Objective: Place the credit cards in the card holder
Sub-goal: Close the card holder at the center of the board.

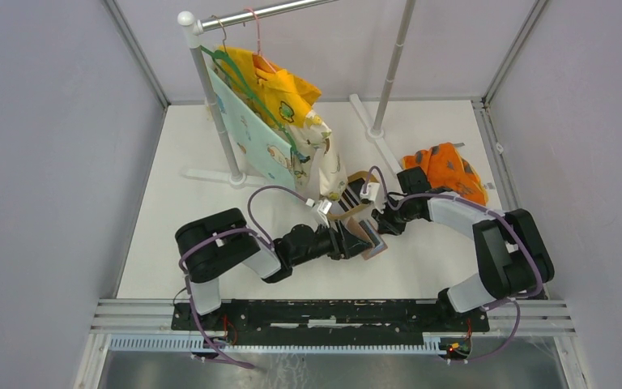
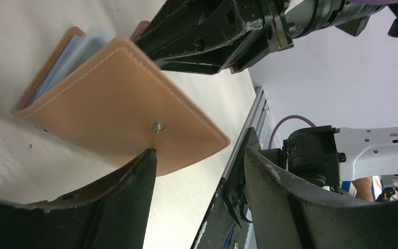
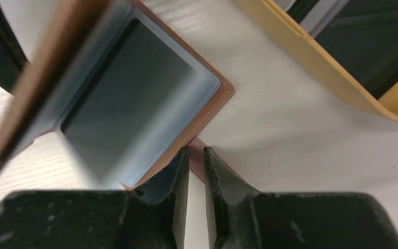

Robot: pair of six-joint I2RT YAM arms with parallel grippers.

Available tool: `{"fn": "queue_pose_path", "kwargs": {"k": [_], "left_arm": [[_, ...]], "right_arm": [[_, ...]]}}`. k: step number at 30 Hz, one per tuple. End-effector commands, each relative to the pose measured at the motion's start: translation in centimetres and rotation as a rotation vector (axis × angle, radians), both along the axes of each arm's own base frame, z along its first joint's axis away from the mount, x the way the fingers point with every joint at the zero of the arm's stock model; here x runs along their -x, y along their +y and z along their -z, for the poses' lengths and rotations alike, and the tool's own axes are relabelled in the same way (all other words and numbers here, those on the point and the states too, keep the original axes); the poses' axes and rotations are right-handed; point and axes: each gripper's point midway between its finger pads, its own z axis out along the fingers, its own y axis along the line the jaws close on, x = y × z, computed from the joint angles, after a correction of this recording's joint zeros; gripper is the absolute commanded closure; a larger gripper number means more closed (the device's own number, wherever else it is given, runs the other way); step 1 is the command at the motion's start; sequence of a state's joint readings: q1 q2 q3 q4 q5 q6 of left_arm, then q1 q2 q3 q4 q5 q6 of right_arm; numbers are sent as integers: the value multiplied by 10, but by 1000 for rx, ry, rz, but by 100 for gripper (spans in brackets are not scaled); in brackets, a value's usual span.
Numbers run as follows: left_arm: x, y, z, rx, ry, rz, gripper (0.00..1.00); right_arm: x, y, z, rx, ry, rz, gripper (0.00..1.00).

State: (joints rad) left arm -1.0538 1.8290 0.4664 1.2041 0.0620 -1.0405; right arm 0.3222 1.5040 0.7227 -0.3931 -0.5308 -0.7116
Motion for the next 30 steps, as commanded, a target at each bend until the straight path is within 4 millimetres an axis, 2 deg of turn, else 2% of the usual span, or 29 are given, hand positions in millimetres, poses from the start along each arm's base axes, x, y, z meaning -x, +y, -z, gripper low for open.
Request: {"fn": "queue_pose_path", "kwargs": {"k": [1, 5, 8, 11, 13, 17, 18, 20, 22, 24, 30], "left_arm": [[-1, -10, 0, -25, -71, 20, 31], [-1, -11, 7, -63, -72, 9, 32], [-3, -10, 16, -111, -71, -5, 38], [-10, -5, 26, -165, -64, -46, 46], [-14, -1, 31, -202, -62, -71, 51], [-18, 10, 38, -286, -72, -115, 60], [-19, 11, 38, -300, -77, -121, 62], [-20, 12, 39, -321, -84, -126, 69], [-21, 12, 38, -324, -88, -125, 72], [-20, 11, 36, -321, -90, -124, 74], [-16, 11, 18, -287, -129, -116, 74]], "right_arm": [[38, 18, 8, -97, 181, -84, 79], [48, 26, 6, -141, 222, -125, 79], [48, 29, 1, -158, 212, -140, 79], [37, 27, -7, -140, 146, -130, 79], [21, 21, -14, -100, 49, -101, 78], [-9, 6, -43, -55, -179, -15, 74], [-9, 7, -49, -77, -207, -16, 73], [5, 23, -61, -187, -220, -89, 72], [28, 37, -61, -286, -161, -182, 72], [42, 44, -54, -320, -92, -226, 74], [46, 34, -10, -177, 66, -191, 78]]}}
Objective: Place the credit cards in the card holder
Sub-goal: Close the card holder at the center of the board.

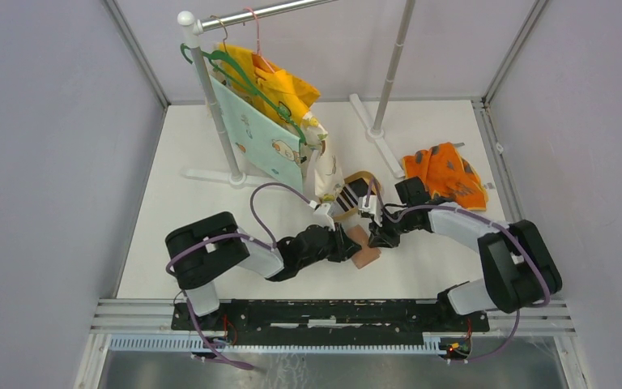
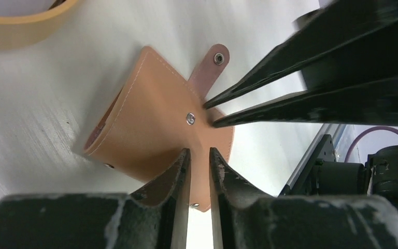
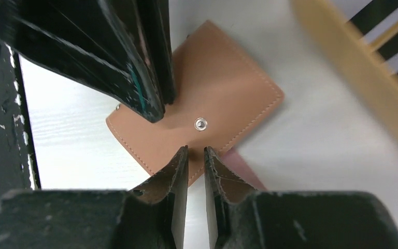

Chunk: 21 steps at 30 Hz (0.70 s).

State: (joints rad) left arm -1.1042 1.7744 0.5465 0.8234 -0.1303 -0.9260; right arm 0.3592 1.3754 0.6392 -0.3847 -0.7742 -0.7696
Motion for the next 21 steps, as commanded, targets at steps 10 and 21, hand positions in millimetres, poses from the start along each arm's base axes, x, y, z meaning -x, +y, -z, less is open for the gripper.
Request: {"fn": "queue_pose_path", "kwargs": {"k": [10, 21], "left_arm": [[-6, 18, -55, -51, -266, 36, 60], [-27, 5, -25, -226, -299, 39, 78]], "right_arm": [[-4, 0, -15, 23, -66, -92, 77], [-41, -37, -23, -29, 24, 262, 53]]}}
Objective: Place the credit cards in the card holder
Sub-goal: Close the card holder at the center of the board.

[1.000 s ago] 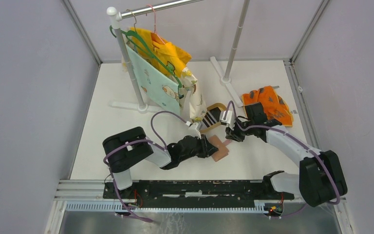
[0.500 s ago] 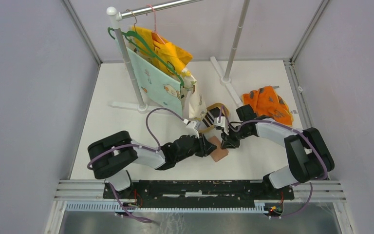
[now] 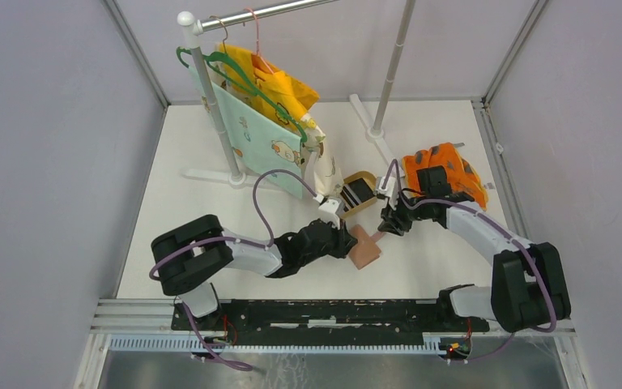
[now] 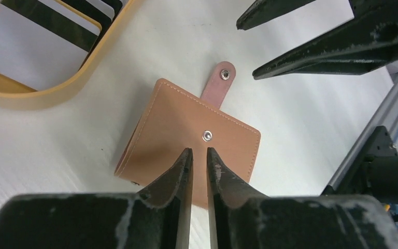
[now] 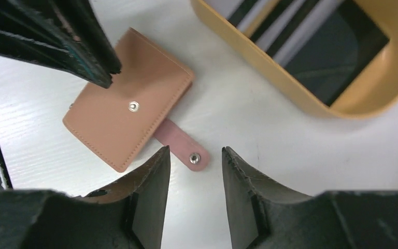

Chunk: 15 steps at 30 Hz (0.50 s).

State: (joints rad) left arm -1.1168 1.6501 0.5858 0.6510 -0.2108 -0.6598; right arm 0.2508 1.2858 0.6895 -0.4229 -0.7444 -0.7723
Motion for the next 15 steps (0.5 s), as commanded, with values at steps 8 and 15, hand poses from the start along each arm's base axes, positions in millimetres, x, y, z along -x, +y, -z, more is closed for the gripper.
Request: {"fn": "queue_pose_path", "kwargs": {"k": [8, 15], "left_arm": [[-15, -5, 11, -97, -73, -7, 79], [-14, -4, 16, -102, -66, -5, 80]], "right_arm": [[-3, -24, 25, -177, 414, 278, 50], [3, -17, 32, -238, 559, 282, 51]]}}
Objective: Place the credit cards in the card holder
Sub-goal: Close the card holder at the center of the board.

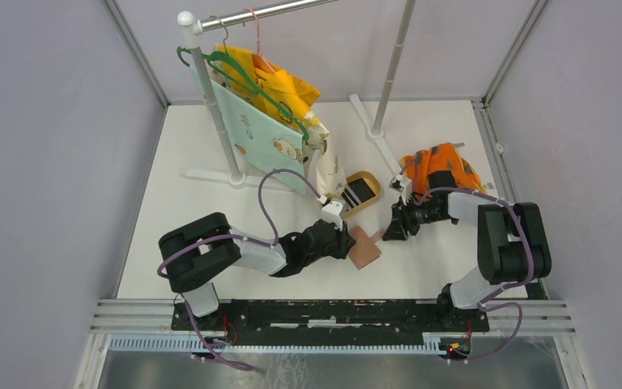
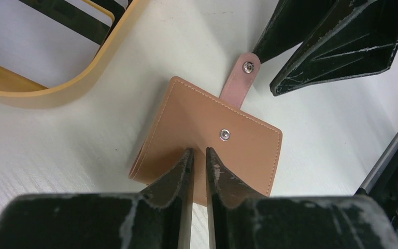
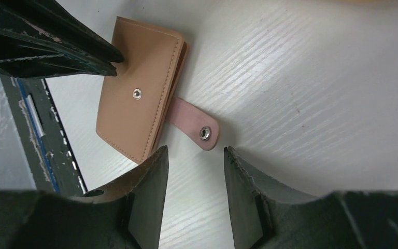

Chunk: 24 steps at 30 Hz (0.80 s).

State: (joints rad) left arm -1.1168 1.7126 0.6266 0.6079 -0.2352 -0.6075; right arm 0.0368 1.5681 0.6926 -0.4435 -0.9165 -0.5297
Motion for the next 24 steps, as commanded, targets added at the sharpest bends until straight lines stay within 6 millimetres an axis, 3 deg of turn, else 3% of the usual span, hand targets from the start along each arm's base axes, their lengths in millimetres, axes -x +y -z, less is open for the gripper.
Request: {"fn": "queue_pose_path", "kwargs": {"k": [1, 24], "left_arm": [[-8, -5, -4, -8, -48, -4, 80], [-5, -9, -3, 2, -38, 13, 80]], "right_arm": [[-7, 10, -14, -91, 48, 13, 52], [-18, 7, -7, -245, 204, 113, 62]]}}
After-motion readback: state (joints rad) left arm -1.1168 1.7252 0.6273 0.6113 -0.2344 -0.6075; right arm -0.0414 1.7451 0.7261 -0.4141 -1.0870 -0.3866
